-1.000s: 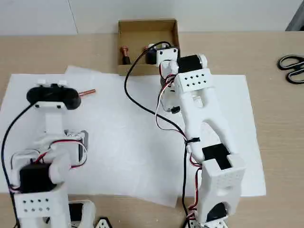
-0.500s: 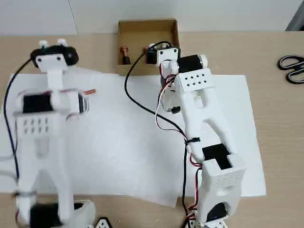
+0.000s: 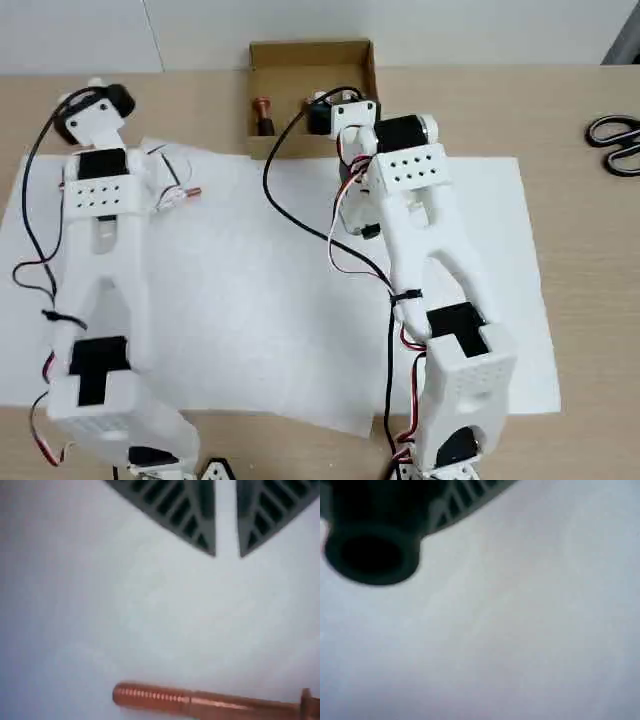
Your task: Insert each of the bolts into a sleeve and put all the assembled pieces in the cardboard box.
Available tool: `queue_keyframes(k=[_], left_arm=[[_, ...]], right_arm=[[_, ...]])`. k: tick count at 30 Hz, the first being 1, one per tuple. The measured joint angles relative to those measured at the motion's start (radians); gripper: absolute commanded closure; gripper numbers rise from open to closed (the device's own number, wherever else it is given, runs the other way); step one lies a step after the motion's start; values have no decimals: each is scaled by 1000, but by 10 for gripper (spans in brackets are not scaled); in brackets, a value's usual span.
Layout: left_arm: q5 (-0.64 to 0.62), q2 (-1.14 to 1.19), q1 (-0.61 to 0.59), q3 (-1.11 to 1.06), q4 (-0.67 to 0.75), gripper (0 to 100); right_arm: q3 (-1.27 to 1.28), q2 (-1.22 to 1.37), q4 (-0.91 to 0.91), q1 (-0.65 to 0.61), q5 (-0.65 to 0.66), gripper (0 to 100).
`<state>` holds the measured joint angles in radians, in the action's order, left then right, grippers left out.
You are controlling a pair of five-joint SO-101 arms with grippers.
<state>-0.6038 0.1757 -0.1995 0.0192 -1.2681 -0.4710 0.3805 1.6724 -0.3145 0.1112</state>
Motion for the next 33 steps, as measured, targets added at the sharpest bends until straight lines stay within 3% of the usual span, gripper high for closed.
queue_keyframes(k=[3,9,17,27,33], left_arm=[[-193,35,-6,0,54,919],[-445,40,-6,0,98,779],[-690,44,-38,-2,157,836],[-729,44,-43,-160,347,859],[-729,55,-43,-187,373,859]], right_arm=[[0,0,0,-3,0,995],[0,0,0,-3,0,995],[0,0,0,-3,0,995],[0,0,0,-3,0,995],[0,0,0,-3,0,995]])
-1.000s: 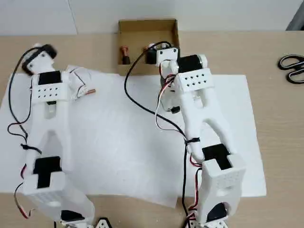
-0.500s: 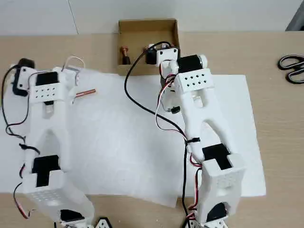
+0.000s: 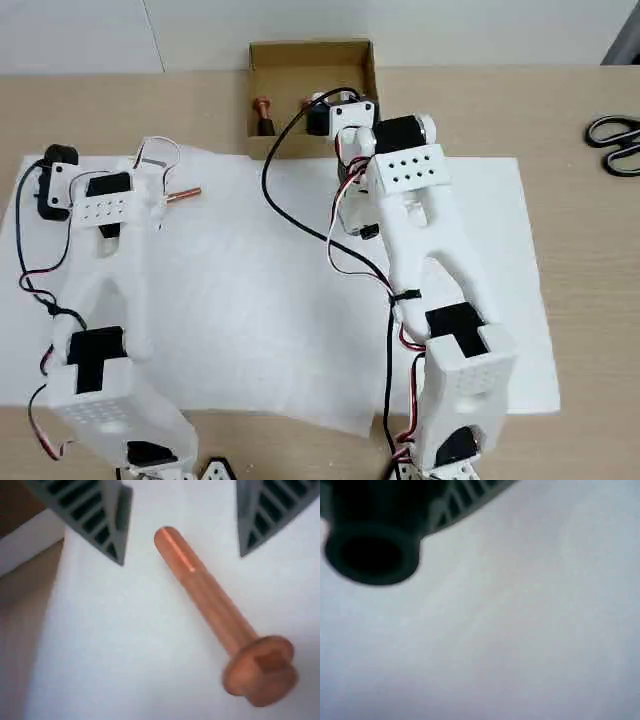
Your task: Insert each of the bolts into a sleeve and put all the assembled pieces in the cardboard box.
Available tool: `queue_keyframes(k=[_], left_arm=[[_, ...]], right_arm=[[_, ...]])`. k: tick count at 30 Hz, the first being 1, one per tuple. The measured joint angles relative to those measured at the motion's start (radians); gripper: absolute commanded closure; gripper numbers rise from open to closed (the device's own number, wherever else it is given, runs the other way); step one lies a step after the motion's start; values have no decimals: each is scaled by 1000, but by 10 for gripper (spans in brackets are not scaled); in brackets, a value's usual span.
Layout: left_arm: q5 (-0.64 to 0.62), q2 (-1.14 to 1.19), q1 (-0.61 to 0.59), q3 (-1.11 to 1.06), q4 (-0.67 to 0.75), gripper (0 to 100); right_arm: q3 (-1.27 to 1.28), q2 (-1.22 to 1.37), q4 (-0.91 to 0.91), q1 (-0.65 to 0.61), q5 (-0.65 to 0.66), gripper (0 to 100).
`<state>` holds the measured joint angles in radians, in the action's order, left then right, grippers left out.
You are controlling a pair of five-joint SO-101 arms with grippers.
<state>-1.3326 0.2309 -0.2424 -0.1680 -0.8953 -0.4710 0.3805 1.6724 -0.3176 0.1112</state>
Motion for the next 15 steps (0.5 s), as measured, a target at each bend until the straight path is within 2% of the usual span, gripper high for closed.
queue_keyframes(k=[6,15], left_arm=[[0,123,-15,28,-23,859],[3,305,-23,391,-339,859]], right_arm=[[0,0,0,0,0,995],[0,0,0,0,0,995]])
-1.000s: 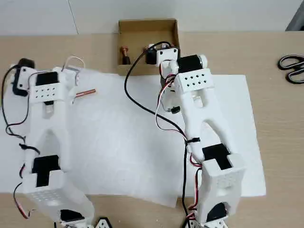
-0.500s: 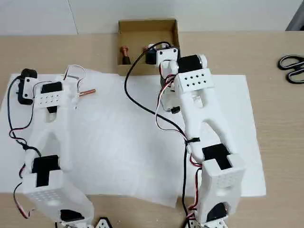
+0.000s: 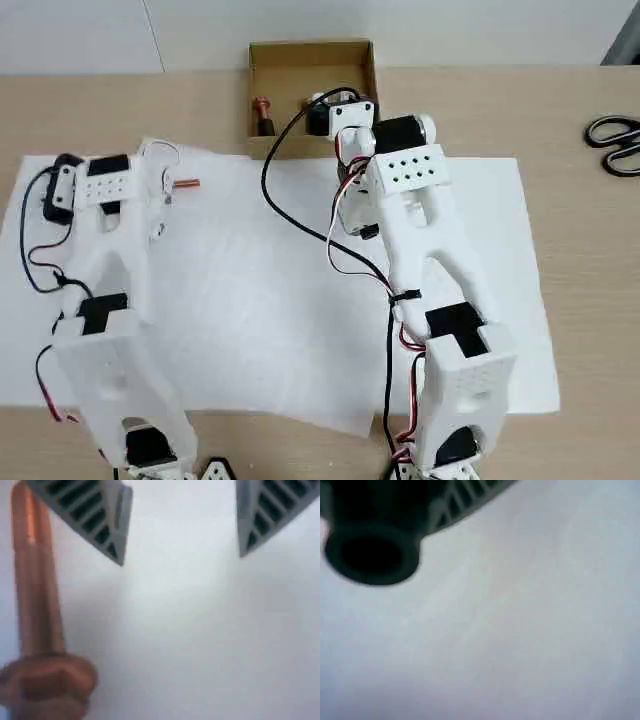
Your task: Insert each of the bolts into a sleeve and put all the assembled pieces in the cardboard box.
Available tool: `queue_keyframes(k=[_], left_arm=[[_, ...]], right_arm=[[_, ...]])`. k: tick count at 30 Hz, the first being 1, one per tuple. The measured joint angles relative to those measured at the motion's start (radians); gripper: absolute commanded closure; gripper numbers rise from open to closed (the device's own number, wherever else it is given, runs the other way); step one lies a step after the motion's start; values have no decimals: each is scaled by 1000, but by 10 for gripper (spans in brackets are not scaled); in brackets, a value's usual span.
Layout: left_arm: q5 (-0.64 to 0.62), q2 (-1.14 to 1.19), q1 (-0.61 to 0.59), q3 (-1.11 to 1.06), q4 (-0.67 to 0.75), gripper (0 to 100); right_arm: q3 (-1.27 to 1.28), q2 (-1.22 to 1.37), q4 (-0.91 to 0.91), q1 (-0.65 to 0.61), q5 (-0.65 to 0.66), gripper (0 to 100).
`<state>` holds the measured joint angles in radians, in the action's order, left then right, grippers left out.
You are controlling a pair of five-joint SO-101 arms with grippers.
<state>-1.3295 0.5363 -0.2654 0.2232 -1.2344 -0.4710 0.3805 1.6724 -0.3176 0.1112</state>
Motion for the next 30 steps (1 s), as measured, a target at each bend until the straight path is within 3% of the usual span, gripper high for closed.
queue_keyframes(k=[11,30], left_arm=[[0,25,29,324,-227,859],[-32,216,-18,350,-87,859]], right_arm=[[0,0,0,0,0,995],[0,0,0,0,0,995]])
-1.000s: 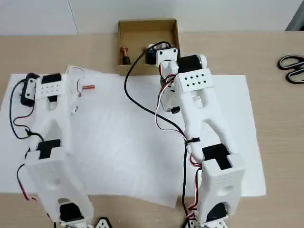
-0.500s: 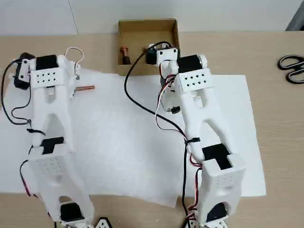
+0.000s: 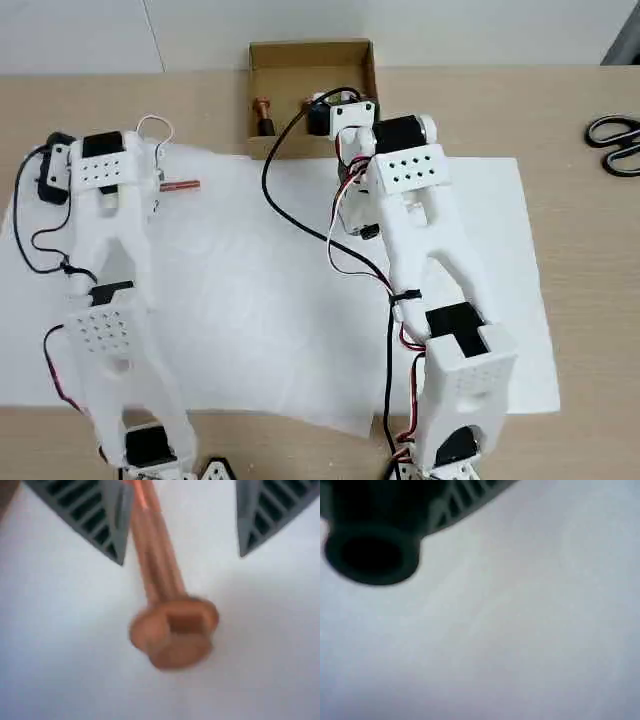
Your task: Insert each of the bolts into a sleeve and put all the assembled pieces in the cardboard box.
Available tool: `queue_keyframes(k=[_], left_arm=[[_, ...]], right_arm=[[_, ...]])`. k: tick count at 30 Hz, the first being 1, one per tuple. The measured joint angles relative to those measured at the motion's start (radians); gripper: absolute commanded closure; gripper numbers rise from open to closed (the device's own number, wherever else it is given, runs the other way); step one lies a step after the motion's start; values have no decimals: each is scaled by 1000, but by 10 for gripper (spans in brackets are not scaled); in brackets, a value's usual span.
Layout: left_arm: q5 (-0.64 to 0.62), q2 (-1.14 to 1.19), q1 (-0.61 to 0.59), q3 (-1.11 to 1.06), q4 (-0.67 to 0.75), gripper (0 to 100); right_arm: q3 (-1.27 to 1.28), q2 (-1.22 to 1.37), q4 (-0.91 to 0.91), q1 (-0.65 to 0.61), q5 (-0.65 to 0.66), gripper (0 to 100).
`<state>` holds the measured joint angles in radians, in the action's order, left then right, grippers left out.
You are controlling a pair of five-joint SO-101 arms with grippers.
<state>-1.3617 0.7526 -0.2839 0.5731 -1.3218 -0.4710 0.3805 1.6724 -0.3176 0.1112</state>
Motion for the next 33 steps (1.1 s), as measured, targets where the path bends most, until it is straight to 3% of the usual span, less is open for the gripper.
queue_keyframes(k=[13,18,25,29,33], left_arm=[[-2,101,-8,57,21,863],[-2,112,-8,98,-14,998],[5,115,-6,129,-66,995],[26,117,14,166,-137,995],[167,121,86,282,-290,995]], right_arm=[[0,0,0,0,0,995],[0,0,0,0,0,995],[0,0,0,0,0,995],[0,0,0,0,0,995],[0,0,0,0,0,995]])
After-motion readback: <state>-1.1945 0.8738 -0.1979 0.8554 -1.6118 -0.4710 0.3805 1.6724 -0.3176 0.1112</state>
